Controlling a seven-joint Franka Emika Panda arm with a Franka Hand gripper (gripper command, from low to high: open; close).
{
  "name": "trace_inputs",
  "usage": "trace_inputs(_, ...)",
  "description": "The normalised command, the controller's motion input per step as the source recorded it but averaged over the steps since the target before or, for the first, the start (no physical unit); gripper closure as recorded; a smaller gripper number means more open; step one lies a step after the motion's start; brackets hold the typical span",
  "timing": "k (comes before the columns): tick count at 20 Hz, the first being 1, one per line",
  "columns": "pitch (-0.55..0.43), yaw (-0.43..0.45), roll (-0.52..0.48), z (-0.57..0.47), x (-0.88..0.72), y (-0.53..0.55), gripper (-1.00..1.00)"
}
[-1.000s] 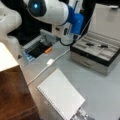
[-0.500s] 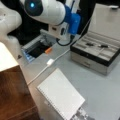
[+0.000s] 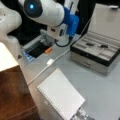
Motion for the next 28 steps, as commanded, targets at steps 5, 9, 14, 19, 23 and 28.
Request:
trace_inputs(5,0.008,0.038,-0.146,-0.07,-0.25,-0.12,-1.0)
trace_inputs(9,0.01,0.032,-0.142,-0.05,-0.24,-0.18,-1.0)
trace_inputs(14,0.006,0.012,-0.17,-0.07,-0.18,-0.15,-1.0)
trace_inputs(19,0.0,-0.025,-0.228,-0.11,-0.15,-0.09,-1.0)
trace_inputs(23,-0.021,-0.091,-0.29,-0.11,-0.14,-0.06,-1.0)
trace_inputs(28,-0.048,-0.122,-0.308,-0.13,-0.2,-0.03,-1.0)
